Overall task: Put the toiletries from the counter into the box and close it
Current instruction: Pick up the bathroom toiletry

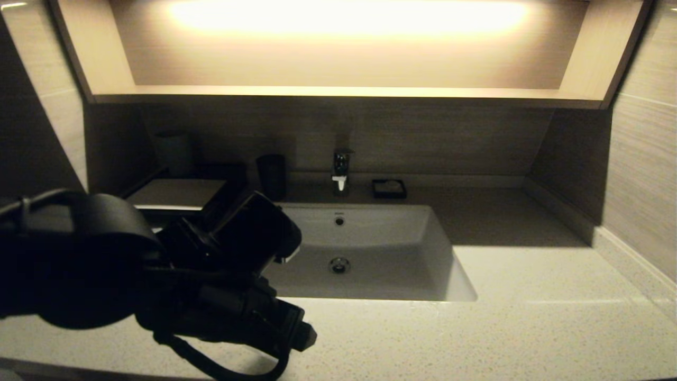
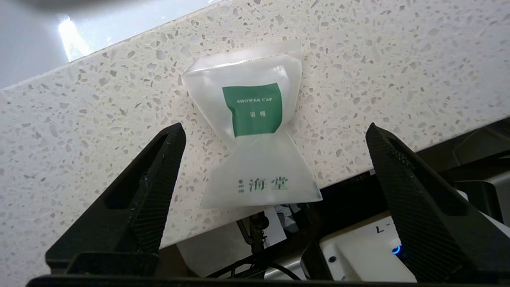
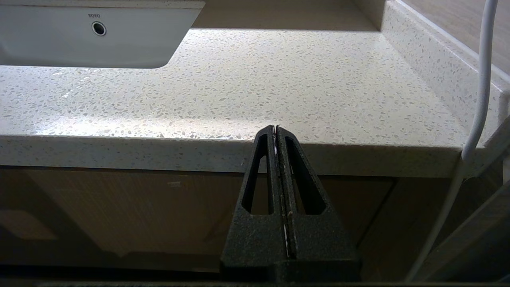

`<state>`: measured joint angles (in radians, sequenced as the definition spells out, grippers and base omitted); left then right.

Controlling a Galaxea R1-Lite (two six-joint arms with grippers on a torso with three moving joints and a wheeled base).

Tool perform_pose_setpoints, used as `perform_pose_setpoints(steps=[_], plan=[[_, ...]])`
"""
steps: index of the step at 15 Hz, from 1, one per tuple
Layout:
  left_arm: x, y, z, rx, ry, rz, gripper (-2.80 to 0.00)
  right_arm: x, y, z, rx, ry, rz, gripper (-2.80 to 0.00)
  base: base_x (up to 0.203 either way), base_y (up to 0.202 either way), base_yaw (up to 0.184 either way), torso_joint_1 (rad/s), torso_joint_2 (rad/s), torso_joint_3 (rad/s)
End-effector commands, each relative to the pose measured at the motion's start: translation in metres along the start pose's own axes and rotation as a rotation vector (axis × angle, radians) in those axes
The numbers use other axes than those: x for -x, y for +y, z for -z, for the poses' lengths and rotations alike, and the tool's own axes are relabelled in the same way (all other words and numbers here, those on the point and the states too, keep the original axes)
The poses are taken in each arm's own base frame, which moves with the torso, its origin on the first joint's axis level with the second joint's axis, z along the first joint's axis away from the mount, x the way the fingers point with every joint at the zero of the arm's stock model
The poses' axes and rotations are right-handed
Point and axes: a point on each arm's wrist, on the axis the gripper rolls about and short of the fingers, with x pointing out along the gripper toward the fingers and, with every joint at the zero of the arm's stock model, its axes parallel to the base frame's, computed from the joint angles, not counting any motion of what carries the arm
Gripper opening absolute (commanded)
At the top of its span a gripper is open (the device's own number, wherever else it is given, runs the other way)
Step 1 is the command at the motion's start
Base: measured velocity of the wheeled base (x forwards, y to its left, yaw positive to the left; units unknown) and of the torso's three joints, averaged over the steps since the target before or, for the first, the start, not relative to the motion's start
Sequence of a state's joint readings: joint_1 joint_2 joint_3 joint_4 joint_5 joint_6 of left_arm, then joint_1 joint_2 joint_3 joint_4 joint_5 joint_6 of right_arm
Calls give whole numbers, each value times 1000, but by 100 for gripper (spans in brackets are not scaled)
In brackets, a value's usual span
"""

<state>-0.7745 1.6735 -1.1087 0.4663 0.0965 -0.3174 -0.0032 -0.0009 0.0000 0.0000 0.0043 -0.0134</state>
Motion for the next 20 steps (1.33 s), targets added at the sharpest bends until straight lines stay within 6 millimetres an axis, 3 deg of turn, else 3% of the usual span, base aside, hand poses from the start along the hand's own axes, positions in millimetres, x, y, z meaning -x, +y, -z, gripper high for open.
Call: perform_pose_setpoints(steps=[1,20], plan=[[-5,-1,0,0,14,-6,0,0,0,0,0,2,-1,-280,0,0,0,0,0,0],[-16,1,3,23,37,-72,0,0,0,0,0,2,-1,-280,0,0,0,0,0,0]])
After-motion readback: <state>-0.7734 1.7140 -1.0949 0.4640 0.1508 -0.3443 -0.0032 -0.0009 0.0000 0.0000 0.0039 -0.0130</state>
